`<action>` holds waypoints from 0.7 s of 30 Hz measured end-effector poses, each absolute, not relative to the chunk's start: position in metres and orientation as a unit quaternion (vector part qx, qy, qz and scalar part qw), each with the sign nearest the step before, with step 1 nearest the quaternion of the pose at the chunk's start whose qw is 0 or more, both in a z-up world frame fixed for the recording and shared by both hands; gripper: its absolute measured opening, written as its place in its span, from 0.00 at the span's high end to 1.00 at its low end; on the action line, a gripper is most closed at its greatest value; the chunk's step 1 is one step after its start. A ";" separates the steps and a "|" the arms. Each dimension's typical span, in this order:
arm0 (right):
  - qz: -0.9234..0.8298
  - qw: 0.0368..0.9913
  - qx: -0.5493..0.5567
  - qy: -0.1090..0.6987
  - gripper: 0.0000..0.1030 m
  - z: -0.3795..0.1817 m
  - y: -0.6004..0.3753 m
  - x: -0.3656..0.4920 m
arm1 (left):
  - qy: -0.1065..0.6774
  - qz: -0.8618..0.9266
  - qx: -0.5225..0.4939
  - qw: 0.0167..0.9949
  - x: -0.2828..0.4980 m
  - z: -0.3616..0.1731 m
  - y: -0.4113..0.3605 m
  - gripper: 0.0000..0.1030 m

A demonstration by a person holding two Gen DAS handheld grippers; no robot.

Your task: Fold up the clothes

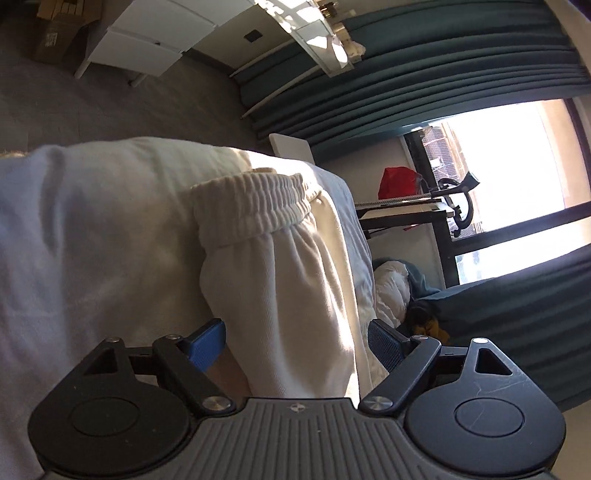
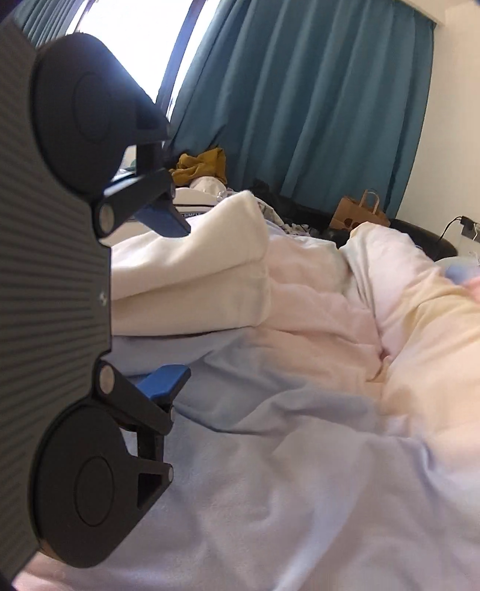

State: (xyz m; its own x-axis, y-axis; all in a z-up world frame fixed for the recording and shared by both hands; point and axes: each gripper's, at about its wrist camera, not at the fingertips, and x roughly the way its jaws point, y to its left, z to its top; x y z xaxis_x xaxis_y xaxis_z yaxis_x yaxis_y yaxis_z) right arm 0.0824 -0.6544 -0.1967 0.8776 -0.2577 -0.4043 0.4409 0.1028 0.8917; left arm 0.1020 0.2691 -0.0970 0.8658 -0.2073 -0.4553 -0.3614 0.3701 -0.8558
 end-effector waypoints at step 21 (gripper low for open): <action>-0.220 0.864 0.436 0.123 0.85 -0.193 -0.641 0.168 | 0.201 0.042 -0.529 0.823 0.145 -0.122 0.272 0.87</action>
